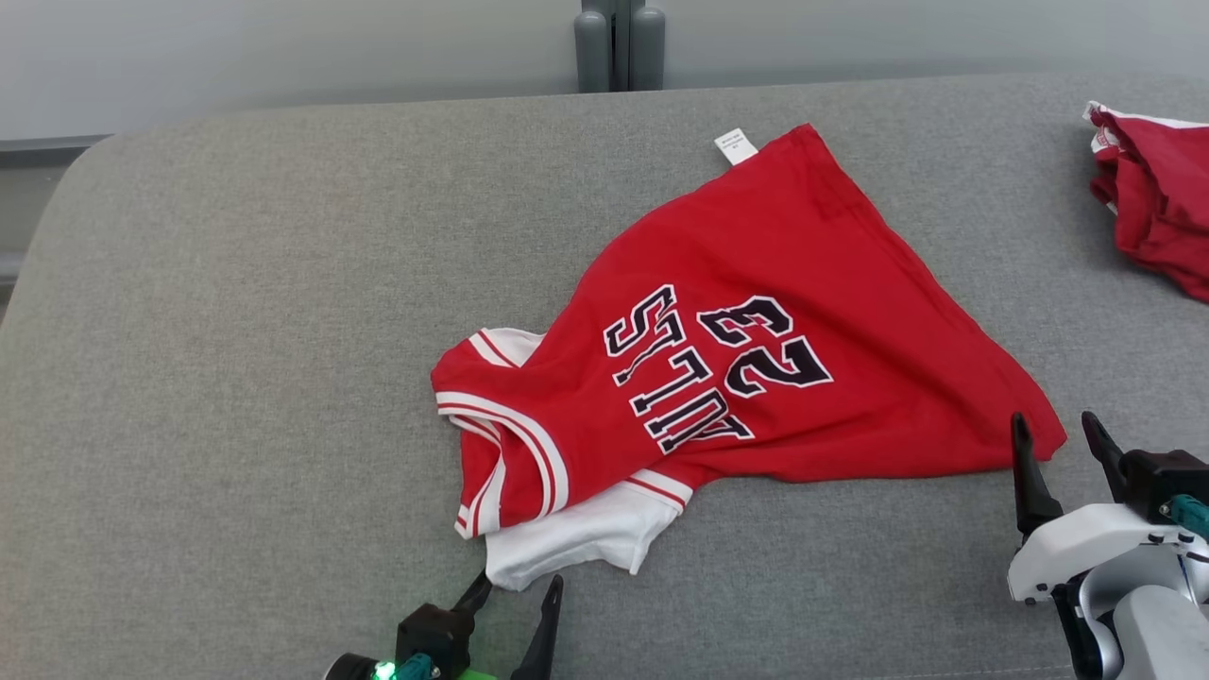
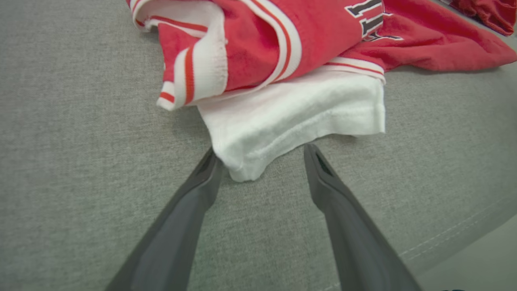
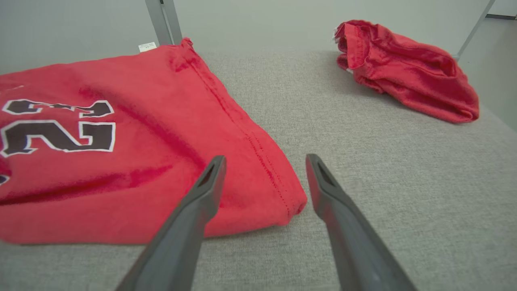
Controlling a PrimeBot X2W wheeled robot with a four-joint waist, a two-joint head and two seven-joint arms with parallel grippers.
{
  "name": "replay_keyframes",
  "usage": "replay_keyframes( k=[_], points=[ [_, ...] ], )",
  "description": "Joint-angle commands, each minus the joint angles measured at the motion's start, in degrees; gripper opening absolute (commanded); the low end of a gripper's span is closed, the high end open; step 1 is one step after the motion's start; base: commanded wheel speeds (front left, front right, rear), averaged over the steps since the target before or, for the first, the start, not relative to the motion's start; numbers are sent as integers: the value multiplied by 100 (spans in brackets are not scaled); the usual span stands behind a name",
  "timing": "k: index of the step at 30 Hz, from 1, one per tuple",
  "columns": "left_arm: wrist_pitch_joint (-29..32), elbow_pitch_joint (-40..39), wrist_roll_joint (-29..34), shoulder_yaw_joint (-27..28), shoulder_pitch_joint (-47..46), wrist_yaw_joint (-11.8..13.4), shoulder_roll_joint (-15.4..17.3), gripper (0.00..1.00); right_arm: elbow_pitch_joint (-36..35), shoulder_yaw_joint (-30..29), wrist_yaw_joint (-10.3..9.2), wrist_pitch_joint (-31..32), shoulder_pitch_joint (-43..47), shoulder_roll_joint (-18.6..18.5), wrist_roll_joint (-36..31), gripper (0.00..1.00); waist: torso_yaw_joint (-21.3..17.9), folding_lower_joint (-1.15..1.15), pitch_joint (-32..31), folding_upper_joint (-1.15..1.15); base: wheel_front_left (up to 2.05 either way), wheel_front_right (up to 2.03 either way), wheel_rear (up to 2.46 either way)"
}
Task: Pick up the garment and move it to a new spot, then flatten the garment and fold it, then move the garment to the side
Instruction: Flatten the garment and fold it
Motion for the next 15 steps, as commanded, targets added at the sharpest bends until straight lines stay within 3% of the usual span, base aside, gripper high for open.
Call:
replay_keyframes(
  k=[1,15],
  points=[
    [0,51,-83,-23,-124,57,17,100,156,11,-10,-15,-121,-64,15,100,3,0,73,0,0,0,0],
    [0,-55,-355,-315,-550,49,17,100,1431,-3,-10,-15,-663,-194,236,100,213,0,366,0,0,0,0]
  ],
)
